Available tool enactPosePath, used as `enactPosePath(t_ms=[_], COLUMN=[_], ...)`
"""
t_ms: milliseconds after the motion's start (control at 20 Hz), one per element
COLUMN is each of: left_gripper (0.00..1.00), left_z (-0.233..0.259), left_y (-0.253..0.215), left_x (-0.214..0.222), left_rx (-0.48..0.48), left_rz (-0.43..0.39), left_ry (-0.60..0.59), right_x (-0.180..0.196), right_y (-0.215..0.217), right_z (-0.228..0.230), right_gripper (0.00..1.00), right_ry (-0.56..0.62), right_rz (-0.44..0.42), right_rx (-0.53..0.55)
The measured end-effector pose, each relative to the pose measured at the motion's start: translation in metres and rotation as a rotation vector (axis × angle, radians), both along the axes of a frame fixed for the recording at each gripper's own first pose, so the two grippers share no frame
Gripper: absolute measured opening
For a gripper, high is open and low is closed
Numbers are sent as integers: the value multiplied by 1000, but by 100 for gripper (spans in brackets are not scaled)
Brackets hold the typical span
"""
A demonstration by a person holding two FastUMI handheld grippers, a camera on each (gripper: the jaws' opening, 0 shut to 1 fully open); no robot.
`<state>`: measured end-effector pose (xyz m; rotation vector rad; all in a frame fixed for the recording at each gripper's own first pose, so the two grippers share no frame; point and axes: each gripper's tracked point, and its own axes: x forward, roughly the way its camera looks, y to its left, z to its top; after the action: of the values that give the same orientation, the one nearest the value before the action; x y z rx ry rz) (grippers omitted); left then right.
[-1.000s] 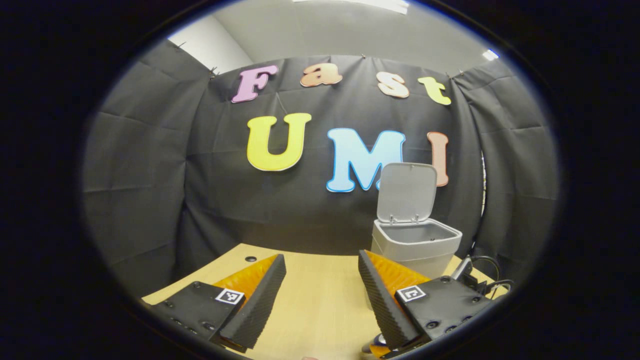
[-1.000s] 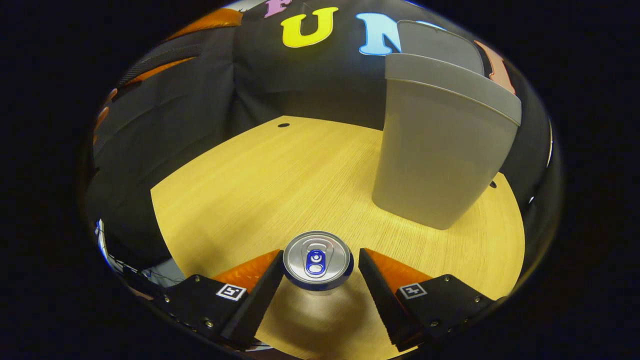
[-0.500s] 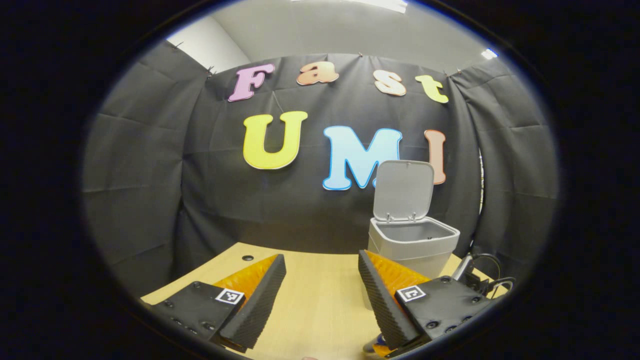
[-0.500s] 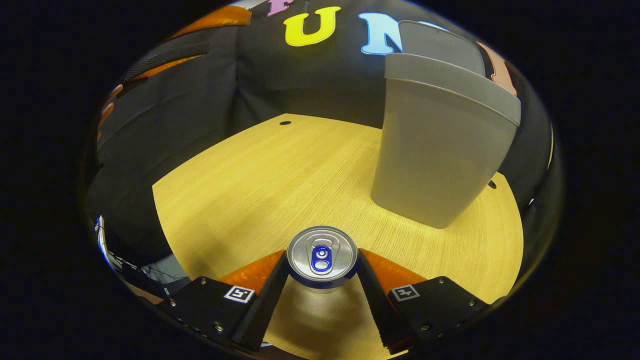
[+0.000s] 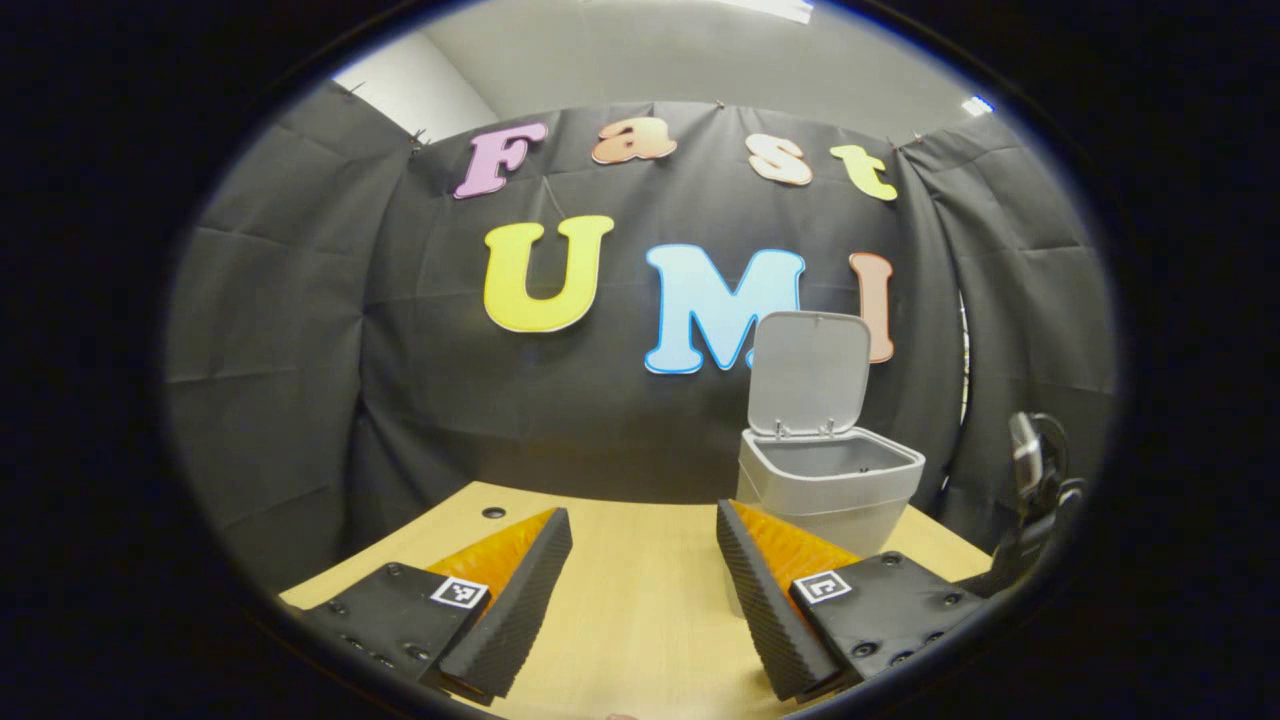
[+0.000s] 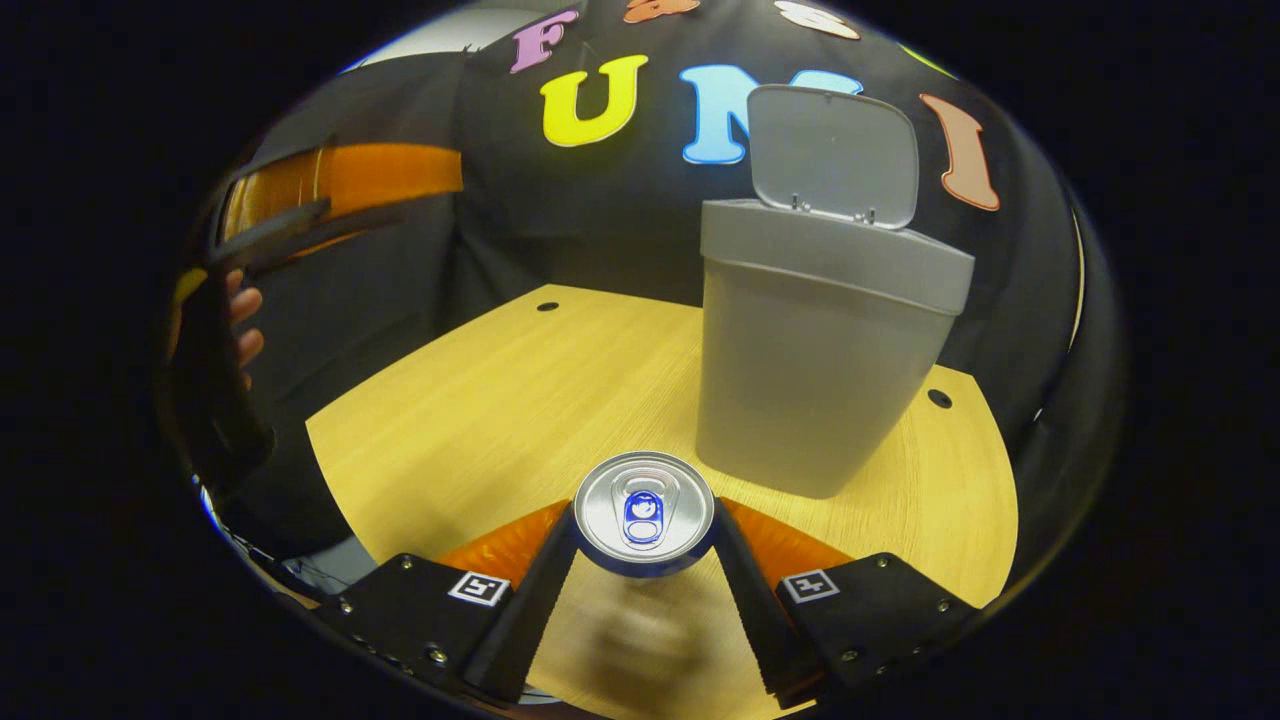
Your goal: Press the lid of the desktop garbage bin to open it, pick up the crumpled paper on the desktop and throw it into the bin, then pick up the pop can on the desktop and drop it into the bin, and finally close the garbage bin lid.
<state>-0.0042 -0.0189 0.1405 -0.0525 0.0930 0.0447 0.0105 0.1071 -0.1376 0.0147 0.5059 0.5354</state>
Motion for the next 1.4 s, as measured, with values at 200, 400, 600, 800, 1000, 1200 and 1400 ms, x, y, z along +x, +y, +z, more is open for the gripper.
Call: enactPosePath(t_ms=[200,400,600,800,1000,1200,1400], left_gripper=[96,96,95,95,95,95,95], left_z=[-1,-1,-1,-1,-1,1,1], left_y=[-4,-7,-5,-3,-5,-5,-3], left_x=[2,4,5,6,6,5,2], left_rx=[-3,-6,-5,-7,-10,-6,-5], left_rz=[-8,-19,-15,-8,-7,-3,6], left_ry=[2,0,1,2,2,-3,-4], right_x=[10,23,35,49,75,103,128], right_y=[-9,-20,-33,-49,-81,-101,-116], right_z=[43,83,114,149,184,193,174], right_gripper=[83,83,83,83,83,83,83], right_ry=[-95,-184,-273,-388,-528,-571,-553], right_rz=[-39,-81,-118,-167,-280,-360,-431], right_rx=[58,119,161,221,218,169,60])
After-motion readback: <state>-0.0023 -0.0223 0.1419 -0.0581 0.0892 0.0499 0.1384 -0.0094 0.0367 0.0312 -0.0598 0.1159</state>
